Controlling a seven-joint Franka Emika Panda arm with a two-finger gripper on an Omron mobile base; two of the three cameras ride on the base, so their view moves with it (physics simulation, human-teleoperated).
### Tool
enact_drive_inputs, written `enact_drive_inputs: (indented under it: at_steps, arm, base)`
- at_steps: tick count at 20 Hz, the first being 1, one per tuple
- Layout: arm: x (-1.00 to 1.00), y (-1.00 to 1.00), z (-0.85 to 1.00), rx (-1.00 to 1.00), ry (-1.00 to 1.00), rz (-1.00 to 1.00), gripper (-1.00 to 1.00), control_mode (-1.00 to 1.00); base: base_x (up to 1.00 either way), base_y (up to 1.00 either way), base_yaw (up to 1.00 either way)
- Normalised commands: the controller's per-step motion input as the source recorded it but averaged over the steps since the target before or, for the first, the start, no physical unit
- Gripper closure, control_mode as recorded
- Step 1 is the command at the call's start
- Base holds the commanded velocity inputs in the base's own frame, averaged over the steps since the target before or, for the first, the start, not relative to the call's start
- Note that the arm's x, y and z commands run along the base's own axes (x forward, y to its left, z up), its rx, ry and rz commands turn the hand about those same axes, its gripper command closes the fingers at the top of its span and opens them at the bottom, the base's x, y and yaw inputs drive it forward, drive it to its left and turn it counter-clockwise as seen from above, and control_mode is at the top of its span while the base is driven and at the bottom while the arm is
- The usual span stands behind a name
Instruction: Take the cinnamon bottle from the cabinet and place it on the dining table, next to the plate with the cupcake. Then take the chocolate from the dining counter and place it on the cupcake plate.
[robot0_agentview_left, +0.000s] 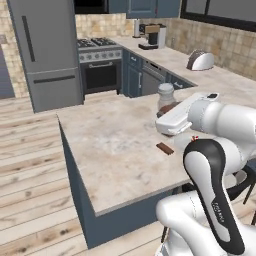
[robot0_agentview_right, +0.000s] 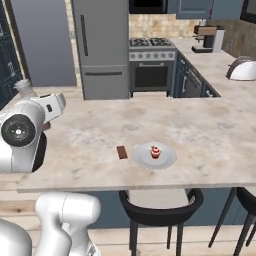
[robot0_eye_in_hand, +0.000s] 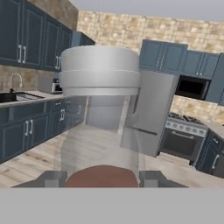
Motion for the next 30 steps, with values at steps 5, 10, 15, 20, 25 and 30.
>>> enact_drive_inputs:
  at_steps: [5,10,15,20,25,30]
  arm:
    - [0.00,0.00,0.00,0.00,0.00,0.00,1.00,1.00]
    - [0.00,0.00,0.00,0.00,0.00,0.00,1.00,1.00]
    - [0.00,0.00,0.00,0.00,0.00,0.00,1.00,1.00]
    - [0.48,-0.21,-0.01,0.00,0.03,-0.07,1.00,-1.00]
    - [0.95,-0.43,0.00,0.00,0.18,-0.39,1.00,-1.00]
    - [0.90,-0.38,-0.34,0.00,0.16,-0.55,1.00,-1.00]
  base:
    - [0.43,0.00,0.31]
    - [0.76,0.00,0.12]
    - [0.84,0.00,0.12]
    - [0.13,0.00,0.03]
    - [0.00,0.00,0.00]
    - [0.00,0.00,0.00]
